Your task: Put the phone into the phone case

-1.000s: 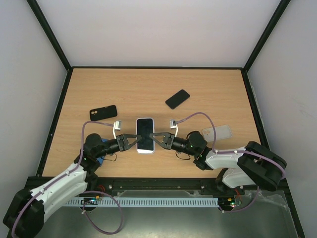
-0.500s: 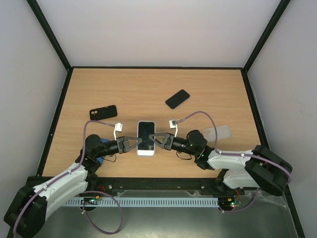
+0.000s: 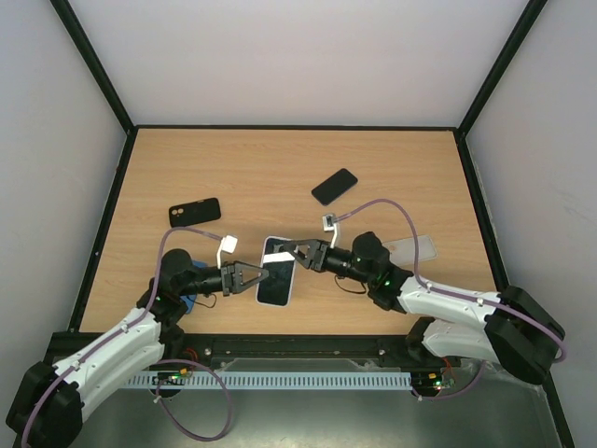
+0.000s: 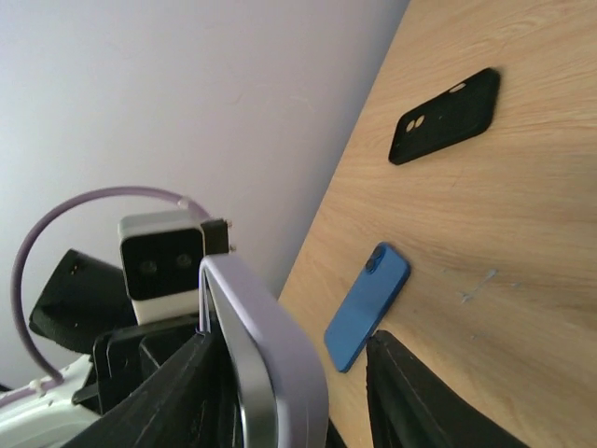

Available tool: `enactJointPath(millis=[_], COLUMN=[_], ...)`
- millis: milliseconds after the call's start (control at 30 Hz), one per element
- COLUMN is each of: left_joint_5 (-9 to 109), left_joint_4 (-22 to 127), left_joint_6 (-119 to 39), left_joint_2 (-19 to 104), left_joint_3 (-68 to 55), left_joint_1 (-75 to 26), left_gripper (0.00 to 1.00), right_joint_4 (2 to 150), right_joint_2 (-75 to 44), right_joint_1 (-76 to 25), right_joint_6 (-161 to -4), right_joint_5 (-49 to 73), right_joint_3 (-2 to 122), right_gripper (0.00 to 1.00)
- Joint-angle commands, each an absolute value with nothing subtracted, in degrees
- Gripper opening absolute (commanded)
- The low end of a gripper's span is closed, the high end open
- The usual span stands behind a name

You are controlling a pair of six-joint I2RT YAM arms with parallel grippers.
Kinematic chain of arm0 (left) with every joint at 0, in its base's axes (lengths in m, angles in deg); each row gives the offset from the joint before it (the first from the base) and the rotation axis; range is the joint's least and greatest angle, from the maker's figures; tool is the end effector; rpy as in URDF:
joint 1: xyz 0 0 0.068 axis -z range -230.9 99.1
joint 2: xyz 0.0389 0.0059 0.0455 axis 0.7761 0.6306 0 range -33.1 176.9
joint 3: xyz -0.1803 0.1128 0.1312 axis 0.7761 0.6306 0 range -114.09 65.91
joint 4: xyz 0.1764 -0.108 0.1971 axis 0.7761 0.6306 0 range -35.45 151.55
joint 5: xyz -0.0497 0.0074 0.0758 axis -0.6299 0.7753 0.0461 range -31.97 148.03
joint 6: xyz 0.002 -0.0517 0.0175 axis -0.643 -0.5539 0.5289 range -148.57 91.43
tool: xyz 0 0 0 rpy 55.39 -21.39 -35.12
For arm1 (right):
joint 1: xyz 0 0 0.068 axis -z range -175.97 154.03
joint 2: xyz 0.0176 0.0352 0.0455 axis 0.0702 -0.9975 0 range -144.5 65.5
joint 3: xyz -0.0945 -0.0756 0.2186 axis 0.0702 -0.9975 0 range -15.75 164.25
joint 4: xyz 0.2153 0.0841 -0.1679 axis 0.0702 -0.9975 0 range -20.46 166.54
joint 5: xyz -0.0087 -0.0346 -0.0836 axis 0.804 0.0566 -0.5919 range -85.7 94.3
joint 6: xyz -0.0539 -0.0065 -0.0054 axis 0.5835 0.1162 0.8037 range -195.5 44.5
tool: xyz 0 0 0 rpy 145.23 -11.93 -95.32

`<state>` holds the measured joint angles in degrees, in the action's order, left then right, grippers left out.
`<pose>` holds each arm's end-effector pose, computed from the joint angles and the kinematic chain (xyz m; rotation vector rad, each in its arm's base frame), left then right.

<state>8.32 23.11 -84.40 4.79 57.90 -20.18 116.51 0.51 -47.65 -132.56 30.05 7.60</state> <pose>0.1513 -0.1224 0.1808 0.4213 1.8388 -1.7744 0.1534 0.2197 0.1930 -0.3301 1.9063 1.7425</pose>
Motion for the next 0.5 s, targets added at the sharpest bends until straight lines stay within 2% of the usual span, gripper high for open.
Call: enactJointPath(millis=[0, 100, 467], left_joint_5=[5.97, 5.81, 6.67], left_joint_4=[24.95, 25.81, 27.60], left_joint_6=[-81.23, -80.99, -79.87], left_joint_2=[3.70, 3.36, 2.83], left_joint_3=[55.27, 55.32, 55.32], left_joint_1=[-20.08, -20.06, -20.05], left_gripper=[0.02, 0.02, 0.02], right_joint_4=[113.44, 111.54, 111.17], right_joint_2=[2.82, 3.55, 4.73], right_joint_1=[-45.21, -45.10, -45.10], right_joint_6=[-131.37, -130.21, -129.59], right_joint_5=[30.74, 31.13, 34.22], right_joint_3=[8.70, 9.36, 9.75], right_gripper=[0.41, 0.39, 0.11])
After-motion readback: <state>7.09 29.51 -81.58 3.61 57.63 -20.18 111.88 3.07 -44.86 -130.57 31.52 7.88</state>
